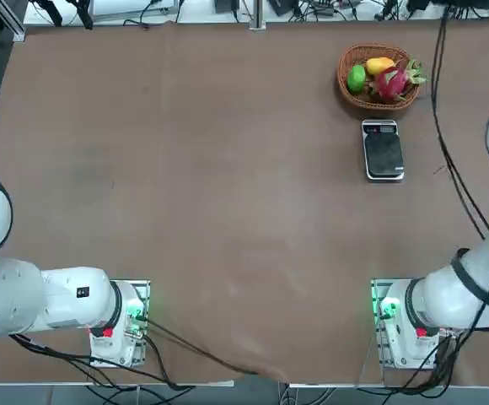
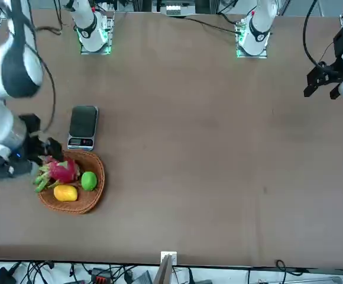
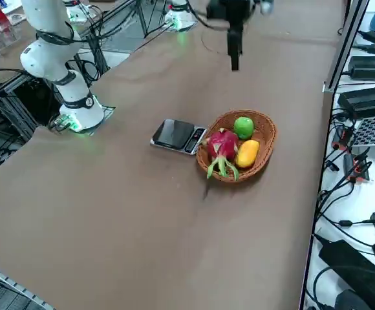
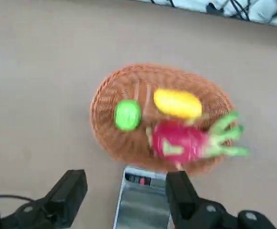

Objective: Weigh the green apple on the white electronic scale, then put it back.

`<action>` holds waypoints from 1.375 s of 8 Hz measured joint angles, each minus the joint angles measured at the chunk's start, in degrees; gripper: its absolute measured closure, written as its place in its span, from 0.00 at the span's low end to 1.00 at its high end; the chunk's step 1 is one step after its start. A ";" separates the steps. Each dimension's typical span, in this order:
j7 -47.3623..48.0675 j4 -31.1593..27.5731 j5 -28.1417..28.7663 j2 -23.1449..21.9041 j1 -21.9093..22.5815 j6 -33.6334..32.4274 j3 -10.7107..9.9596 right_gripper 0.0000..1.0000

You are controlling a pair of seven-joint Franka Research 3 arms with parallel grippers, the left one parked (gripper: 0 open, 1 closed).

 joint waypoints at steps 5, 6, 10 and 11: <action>2.55 -7.92 0.00 -15.44 -0.52 -8.78 -0.03 0.00; 2.58 -11.05 0.00 -18.67 -0.56 -8.77 -0.05 0.00; 2.61 -18.68 0.00 -26.55 -0.56 -8.43 -0.26 0.00; 2.07 -19.91 0.00 -27.12 -0.56 -7.70 -0.44 0.00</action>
